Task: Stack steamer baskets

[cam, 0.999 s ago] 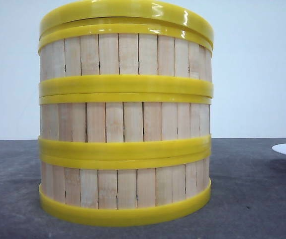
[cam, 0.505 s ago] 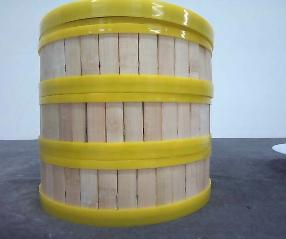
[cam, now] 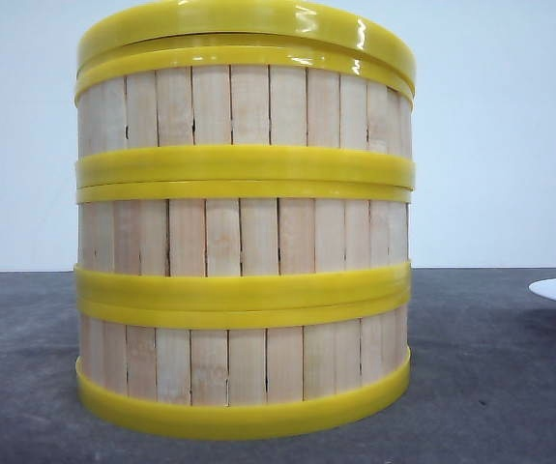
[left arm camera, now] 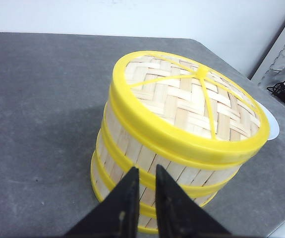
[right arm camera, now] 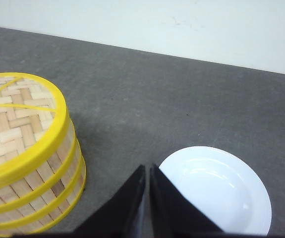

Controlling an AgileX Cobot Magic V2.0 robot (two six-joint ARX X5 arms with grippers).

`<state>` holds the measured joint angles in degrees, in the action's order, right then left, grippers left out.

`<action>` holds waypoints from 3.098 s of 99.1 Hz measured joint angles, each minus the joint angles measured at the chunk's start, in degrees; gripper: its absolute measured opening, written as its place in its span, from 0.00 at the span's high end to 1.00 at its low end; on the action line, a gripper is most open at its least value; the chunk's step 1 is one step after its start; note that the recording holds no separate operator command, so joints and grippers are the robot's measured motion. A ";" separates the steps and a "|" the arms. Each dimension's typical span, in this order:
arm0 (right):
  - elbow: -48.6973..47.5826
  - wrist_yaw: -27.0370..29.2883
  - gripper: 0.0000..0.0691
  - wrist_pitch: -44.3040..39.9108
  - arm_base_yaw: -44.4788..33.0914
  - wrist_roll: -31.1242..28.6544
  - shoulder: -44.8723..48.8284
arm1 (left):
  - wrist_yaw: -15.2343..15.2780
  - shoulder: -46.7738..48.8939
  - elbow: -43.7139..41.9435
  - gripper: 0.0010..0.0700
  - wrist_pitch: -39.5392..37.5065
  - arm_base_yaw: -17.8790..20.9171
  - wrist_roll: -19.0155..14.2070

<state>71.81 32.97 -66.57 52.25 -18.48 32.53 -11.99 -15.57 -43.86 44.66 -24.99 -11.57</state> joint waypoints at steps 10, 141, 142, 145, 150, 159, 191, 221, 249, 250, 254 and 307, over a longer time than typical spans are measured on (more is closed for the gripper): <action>0.00 0.02 0.99 0.00 0.00 0.00 0.00 | 0.26 0.00 0.00 0.97 -0.26 0.02 1.27; 0.00 0.00 0.99 0.00 0.00 0.00 0.00 | 13.42 14.27 38.23 0.97 -30.36 24.02 8.55; 0.00 0.00 0.99 0.00 0.00 0.00 0.00 | 13.51 14.36 38.36 0.97 -30.36 24.02 8.48; 0.00 0.00 0.99 0.00 0.00 0.00 0.00 | 13.62 14.69 38.84 0.97 -30.36 24.02 8.33; 0.00 0.02 0.99 0.00 0.00 0.00 0.00 | 13.64 15.21 39.56 0.97 -30.42 24.02 8.02; 0.00 0.02 0.99 0.00 0.00 0.00 0.00 | 13.66 15.32 40.72 0.97 -30.77 23.96 7.69; 0.00 0.02 0.99 0.00 0.00 0.00 0.00 | 15.17 15.28 41.57 0.97 -33.18 22.45 7.98; 0.00 0.02 0.99 0.00 0.04 0.00 0.00 | 15.19 15.28 41.57 0.97 -33.18 22.45 8.61; 0.00 0.02 0.99 0.00 0.04 0.00 0.00 | 15.19 15.28 41.57 0.97 -33.18 22.45 8.61; 0.00 0.02 0.99 0.00 0.04 0.00 0.00 | 15.19 15.28 41.57 0.97 -33.18 22.45 8.63; 0.00 0.02 0.99 0.00 0.04 0.00 0.00 | 15.19 15.28 41.57 0.97 -33.20 22.45 8.61; 0.00 0.42 0.99 0.02 0.04 0.48 0.00 | 15.17 15.28 41.57 0.97 -33.20 22.45 8.63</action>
<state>71.81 33.39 -66.54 52.29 -18.00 32.53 3.18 -0.30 -2.28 11.46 -2.55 -2.94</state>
